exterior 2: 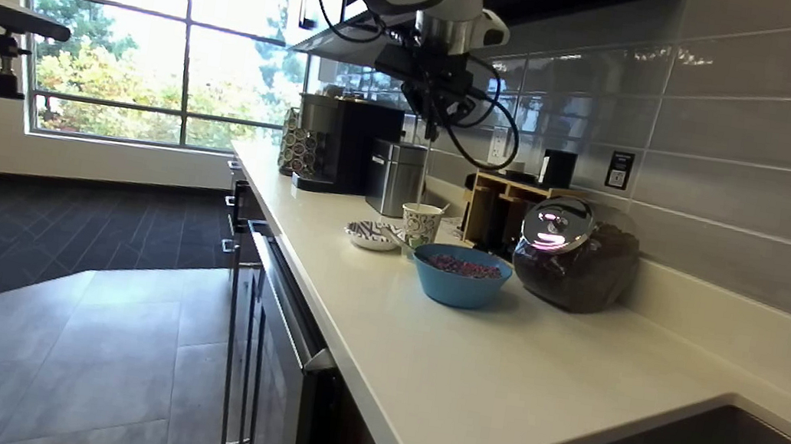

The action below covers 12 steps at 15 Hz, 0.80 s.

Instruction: Move the chopstick to the bowl

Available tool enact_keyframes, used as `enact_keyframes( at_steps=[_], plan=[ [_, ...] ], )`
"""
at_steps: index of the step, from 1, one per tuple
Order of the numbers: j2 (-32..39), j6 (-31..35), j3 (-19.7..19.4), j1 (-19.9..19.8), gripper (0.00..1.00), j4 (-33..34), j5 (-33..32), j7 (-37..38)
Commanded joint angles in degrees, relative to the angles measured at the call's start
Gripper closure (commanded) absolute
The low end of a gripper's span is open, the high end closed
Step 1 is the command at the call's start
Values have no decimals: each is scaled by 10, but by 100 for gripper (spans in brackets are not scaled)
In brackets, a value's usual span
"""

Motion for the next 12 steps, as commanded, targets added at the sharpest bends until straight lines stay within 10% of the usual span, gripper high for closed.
enact_keyframes(
  at_steps=[1, 12],
  plan=[
    [-66, -22, -9, 5, 98, -46, -49, 103],
    [-146, 36, -6, -22, 98, -114, -278, 372]
  ],
)
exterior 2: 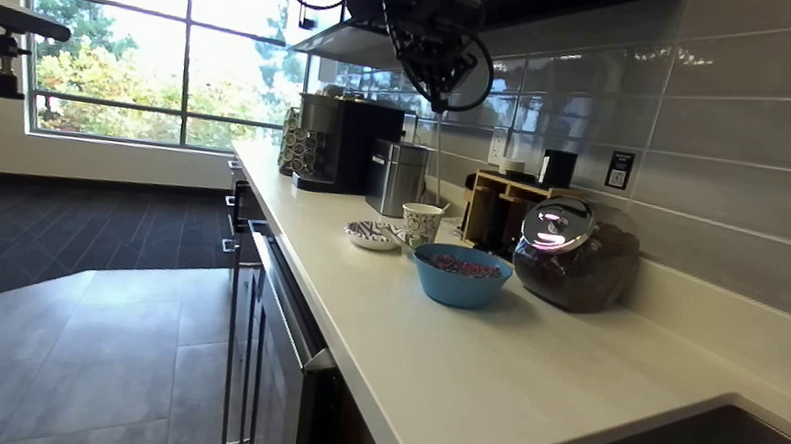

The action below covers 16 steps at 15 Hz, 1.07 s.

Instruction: Move the chopstick to the bowl

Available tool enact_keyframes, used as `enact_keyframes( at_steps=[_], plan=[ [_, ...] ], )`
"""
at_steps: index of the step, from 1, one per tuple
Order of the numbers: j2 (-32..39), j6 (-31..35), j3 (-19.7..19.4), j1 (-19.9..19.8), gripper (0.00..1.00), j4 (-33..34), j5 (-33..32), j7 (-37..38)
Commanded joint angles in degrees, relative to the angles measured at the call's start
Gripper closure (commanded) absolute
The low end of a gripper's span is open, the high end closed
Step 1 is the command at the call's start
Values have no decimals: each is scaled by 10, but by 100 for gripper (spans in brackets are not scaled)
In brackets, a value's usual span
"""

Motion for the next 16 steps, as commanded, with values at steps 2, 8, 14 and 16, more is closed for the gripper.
enact_keyframes(
  at_steps=[2, 8, 14, 16],
  plan=[
    [-5, 40, 1, -22, 98, -35, -105, 104],
    [49, 118, 1, -40, 98, -44, -180, 177],
    [102, 154, -3, -34, 98, -32, -206, 213],
    [113, 149, -4, -30, 98, -27, -202, 215]
  ],
)
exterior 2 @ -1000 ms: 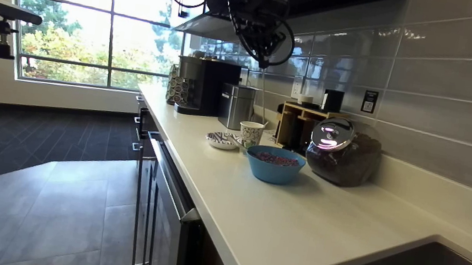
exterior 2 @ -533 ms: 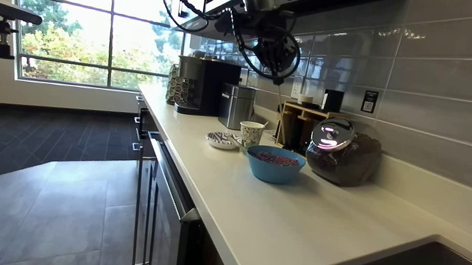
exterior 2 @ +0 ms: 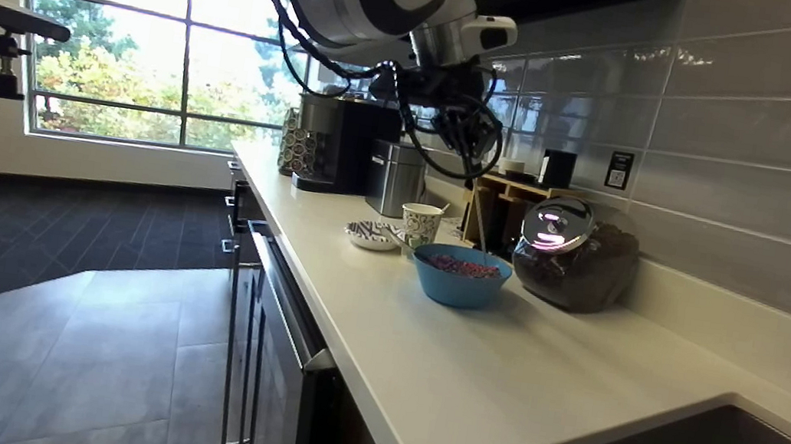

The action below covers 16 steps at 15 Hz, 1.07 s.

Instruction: Move the chopstick to the bowl

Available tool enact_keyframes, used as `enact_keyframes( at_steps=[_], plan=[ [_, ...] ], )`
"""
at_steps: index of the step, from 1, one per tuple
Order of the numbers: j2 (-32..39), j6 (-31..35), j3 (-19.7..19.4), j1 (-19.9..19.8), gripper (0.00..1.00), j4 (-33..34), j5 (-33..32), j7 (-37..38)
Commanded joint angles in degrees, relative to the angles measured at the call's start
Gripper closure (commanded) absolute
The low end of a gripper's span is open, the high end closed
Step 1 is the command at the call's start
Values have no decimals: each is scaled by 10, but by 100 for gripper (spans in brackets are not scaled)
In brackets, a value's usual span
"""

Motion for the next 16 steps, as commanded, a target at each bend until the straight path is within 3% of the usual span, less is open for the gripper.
enact_keyframes(
  at_steps=[1, 16],
  plan=[
    [26, 6, -3, 7, 98, 13, -9, 22],
    [88, 0, -12, 14, 98, 44, 12, 8]
  ],
)
